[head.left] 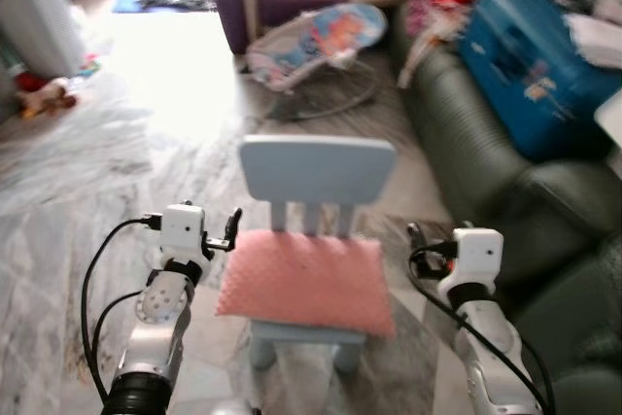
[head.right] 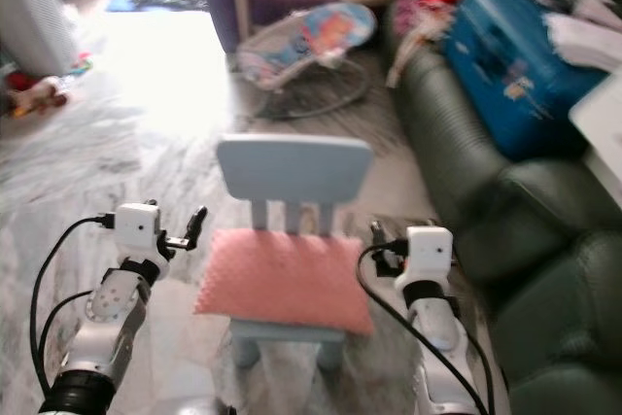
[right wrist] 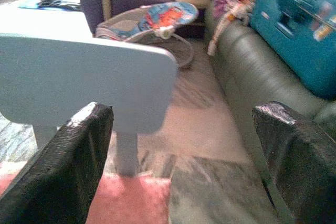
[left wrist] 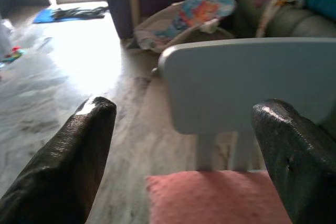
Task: Move the pillow to the sofa
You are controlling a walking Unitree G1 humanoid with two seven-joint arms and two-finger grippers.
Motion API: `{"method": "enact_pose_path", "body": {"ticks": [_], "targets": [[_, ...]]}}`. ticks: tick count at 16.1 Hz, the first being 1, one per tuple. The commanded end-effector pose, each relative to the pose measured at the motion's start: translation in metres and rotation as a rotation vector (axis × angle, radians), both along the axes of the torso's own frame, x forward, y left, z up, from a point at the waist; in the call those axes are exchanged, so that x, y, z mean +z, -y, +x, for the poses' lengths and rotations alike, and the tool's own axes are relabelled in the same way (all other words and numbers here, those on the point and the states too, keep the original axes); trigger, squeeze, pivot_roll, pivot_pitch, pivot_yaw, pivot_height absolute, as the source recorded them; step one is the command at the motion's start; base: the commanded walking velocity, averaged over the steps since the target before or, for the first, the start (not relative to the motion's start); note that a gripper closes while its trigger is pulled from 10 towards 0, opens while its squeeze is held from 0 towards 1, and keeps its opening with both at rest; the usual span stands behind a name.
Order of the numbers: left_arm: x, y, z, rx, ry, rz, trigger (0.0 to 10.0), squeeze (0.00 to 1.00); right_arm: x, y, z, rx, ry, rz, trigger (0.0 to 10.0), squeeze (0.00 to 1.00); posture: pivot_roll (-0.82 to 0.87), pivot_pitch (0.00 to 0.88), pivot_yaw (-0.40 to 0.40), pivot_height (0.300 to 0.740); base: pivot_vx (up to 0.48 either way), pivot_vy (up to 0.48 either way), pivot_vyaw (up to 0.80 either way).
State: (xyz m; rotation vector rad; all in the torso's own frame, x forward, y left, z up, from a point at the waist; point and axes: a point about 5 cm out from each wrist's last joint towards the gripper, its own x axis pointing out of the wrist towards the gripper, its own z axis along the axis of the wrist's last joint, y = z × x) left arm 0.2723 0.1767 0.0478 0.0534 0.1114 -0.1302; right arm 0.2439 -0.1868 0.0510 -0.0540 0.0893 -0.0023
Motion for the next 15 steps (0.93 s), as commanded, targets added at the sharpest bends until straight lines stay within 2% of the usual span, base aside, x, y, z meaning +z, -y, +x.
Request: {"method": "enact_pose_path", "body": {"ticks": [1,15], "targets": [[0.0002,-0.0035,-0.0003,0.008,-0.001,0.006,10.0,0.0,-0.0017,-0.0018,-0.0008,-0.002,-0.006,0.004,10.0,0.0,-0.02,0.0,-0.011,0.74,0.0,0.0,0.0],[-0.0017,-0.0047,0.0005,0.024,-0.016,0.009,10.0,0.0,-0.0038,-0.0031,-0.0007,0.01,-0.011,-0.006,10.0,0.0,-0.02,0.0,-0.011,0.74,0.0,0.0,0.0]]}}
